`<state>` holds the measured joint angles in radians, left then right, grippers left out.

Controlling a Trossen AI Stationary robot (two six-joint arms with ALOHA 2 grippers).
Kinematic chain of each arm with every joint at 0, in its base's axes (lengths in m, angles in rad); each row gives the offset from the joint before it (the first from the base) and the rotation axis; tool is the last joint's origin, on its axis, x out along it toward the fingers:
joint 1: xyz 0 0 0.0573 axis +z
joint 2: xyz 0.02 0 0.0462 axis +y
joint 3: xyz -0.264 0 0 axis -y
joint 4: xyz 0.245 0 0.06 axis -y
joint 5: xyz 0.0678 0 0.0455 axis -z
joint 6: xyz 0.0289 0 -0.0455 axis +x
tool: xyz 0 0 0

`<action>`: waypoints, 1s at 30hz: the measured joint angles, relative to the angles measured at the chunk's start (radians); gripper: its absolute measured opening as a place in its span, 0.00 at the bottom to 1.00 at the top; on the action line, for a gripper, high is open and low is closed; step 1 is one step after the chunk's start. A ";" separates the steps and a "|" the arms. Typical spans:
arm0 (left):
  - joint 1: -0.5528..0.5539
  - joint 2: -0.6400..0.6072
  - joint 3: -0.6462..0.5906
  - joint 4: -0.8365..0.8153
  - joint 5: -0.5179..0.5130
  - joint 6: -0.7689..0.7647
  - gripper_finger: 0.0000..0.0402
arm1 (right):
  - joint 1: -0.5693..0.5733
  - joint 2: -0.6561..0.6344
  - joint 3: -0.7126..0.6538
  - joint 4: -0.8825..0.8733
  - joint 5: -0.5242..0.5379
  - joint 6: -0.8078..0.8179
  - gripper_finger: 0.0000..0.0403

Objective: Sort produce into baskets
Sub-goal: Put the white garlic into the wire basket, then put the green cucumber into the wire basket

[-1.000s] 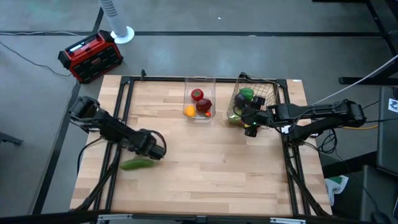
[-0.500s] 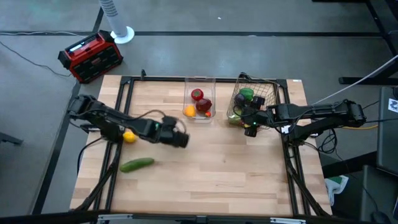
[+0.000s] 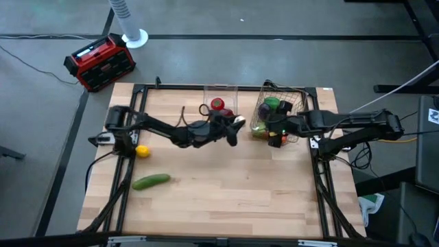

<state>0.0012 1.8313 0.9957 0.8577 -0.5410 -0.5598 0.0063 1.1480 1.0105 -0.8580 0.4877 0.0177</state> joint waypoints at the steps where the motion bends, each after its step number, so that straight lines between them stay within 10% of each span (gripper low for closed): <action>1: 0.008 0.028 0.012 0.033 0.001 0.004 0.48 | 0.000 0.000 0.014 -0.002 0.000 0.000 0.76; 11: 0.075 0.232 0.189 0.083 0.051 -0.144 0.48 | 0.000 -0.001 0.097 -0.012 0.001 0.000 0.76; 30: 0.104 0.339 0.393 -0.003 0.235 0.091 0.65 | 0.000 -0.001 0.098 -0.015 0.001 -0.025 0.76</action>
<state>0.1055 2.1702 1.3891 0.8549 -0.3065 -0.4690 0.0061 1.1473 1.1080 -0.8730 0.4889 -0.0074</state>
